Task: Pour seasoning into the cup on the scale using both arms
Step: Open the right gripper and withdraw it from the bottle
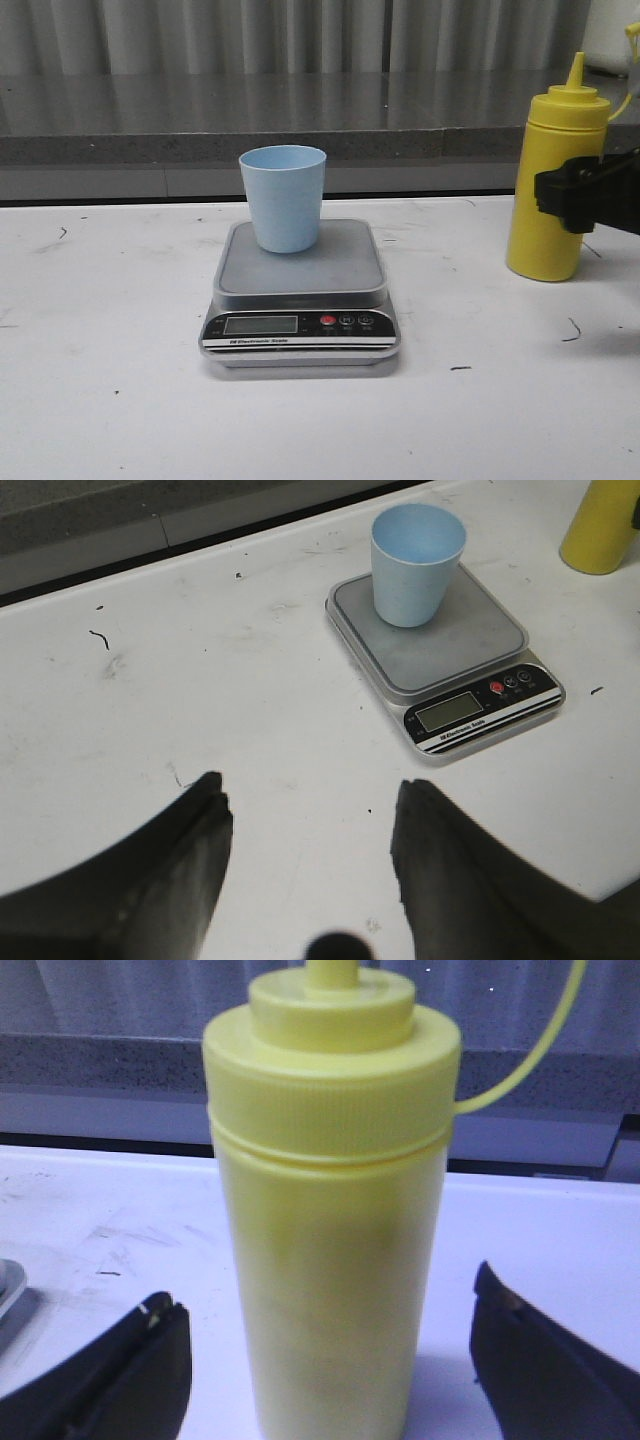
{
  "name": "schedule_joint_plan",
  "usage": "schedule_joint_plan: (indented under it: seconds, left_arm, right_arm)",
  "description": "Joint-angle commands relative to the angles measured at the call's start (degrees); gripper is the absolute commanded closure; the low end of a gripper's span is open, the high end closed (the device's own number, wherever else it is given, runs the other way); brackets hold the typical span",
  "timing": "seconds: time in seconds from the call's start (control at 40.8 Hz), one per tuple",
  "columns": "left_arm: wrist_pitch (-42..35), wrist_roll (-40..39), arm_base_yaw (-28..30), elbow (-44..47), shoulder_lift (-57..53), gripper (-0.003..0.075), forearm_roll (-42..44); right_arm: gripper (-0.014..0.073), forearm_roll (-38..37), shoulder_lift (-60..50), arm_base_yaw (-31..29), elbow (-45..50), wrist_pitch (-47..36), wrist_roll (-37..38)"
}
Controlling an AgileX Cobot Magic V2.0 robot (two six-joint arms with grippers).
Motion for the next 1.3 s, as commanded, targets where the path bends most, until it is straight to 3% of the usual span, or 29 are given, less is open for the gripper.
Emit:
schedule_joint_plan:
  seconds: [0.0,0.147,0.343,0.662,0.785,0.957,1.276]
  left_arm:
    - [-3.86,-0.23,-0.42,-1.52,0.15,0.0356,-0.31]
    - [-3.86,-0.23,-0.42,-1.52,0.15,0.0356,-0.31]
    - [-3.86,-0.23,-0.42,-1.52,0.15,0.0356,-0.31]
    - [-3.86,-0.23,-0.42,-1.52,0.15,0.0356,-0.31]
    - [-3.86,-0.23,-0.42,-1.52,0.15,0.0356,-0.31]
    - [-3.86,-0.23,-0.42,-1.52,0.15,0.0356,-0.31]
    - [-3.86,-0.23,-0.42,-1.52,0.15,0.0356,-0.31]
  right_arm:
    - [0.0004,-0.85,-7.13,-0.08,2.20,-0.71,0.49]
    - [0.0004,-1.75,-18.23,-0.08,4.30,13.57,1.55]
    - [0.0004,-1.50,-36.13,-0.08,3.48,39.41,2.31]
    - [0.0004,0.48,-59.45,0.04,-4.76,77.68,2.20]
    - [0.0004,2.90,-64.92,0.04,-7.76,88.65,-2.19]
    - [0.0004,5.93,-70.75,0.04,-9.37,98.30,-7.98]
    - [0.0004,6.74,-81.37,0.04,-9.37,100.95,-7.93]
